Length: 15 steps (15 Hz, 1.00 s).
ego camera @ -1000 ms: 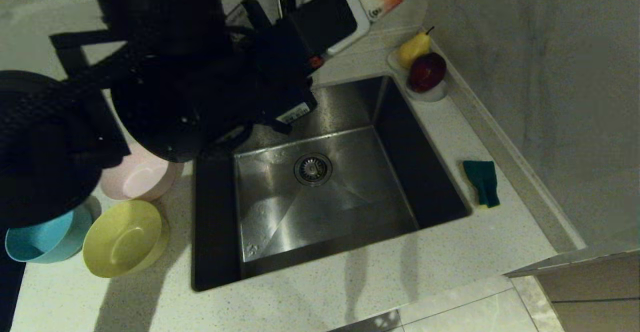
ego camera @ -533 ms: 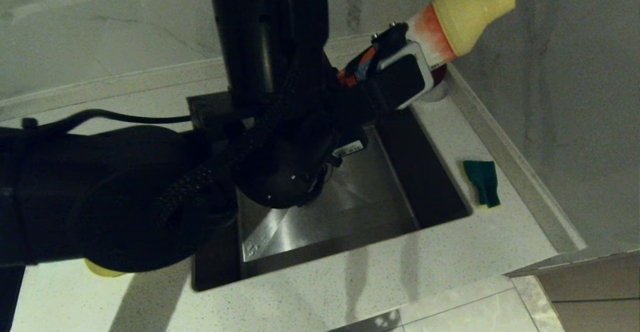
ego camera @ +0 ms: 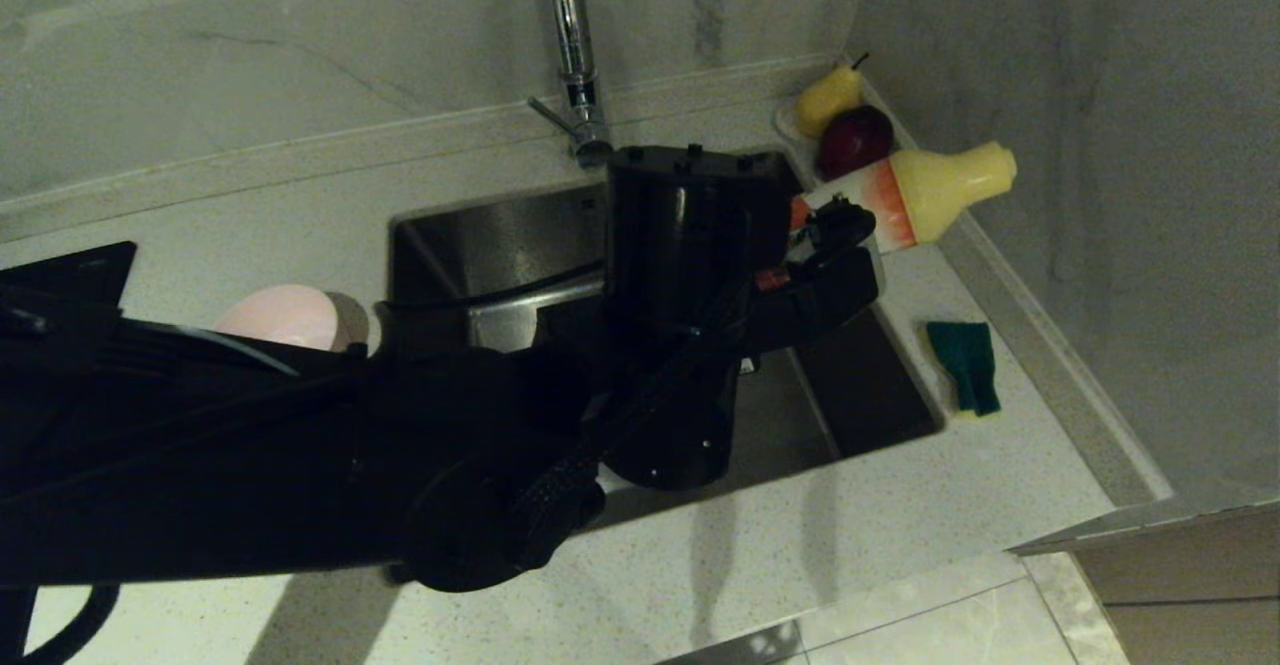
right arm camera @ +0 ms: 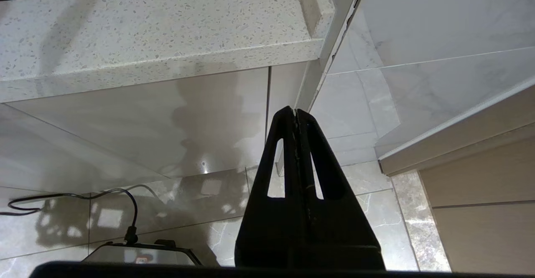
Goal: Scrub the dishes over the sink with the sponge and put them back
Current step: Squeeze it onto the sponge
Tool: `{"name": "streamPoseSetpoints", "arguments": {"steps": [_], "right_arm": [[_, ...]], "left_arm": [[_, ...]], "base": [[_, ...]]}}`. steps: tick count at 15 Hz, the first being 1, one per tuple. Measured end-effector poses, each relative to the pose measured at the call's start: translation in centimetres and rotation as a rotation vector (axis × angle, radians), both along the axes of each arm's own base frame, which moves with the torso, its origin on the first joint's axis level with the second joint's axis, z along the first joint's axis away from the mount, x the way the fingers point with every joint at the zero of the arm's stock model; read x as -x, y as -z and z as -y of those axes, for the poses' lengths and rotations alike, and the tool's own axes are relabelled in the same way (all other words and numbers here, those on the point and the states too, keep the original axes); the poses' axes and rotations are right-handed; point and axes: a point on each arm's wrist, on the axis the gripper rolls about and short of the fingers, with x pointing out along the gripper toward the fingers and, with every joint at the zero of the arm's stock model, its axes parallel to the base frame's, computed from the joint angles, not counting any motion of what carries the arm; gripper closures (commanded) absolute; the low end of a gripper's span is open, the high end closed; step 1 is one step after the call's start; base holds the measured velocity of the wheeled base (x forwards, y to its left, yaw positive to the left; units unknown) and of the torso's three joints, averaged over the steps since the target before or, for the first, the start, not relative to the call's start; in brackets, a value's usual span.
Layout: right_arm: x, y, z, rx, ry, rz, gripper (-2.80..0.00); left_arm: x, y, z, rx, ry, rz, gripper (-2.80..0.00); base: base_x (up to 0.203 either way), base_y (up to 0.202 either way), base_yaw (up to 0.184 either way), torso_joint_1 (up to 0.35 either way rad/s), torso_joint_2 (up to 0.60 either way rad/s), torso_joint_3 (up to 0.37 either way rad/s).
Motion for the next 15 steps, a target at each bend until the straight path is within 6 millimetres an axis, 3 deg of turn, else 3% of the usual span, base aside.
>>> {"name": "streamPoseSetpoints", "arguments": {"steps": [5,15], "right_arm": [[0.0,0.0,0.0,0.000,0.000,0.000,0.00],[0.0,0.0,0.0,0.000,0.000,0.000,0.00]], "left_arm": [[-0.8,1.7,1.2,-0.044,-0.018,0.000,0.00],[-2.9,5.5,5.5,-0.136,-0.008,0.108,0.00]], "base": [[0.000,0.000,0.000,0.000,0.00,0.000],[0.000,0.000,0.000,0.000,0.00,0.000]]}}
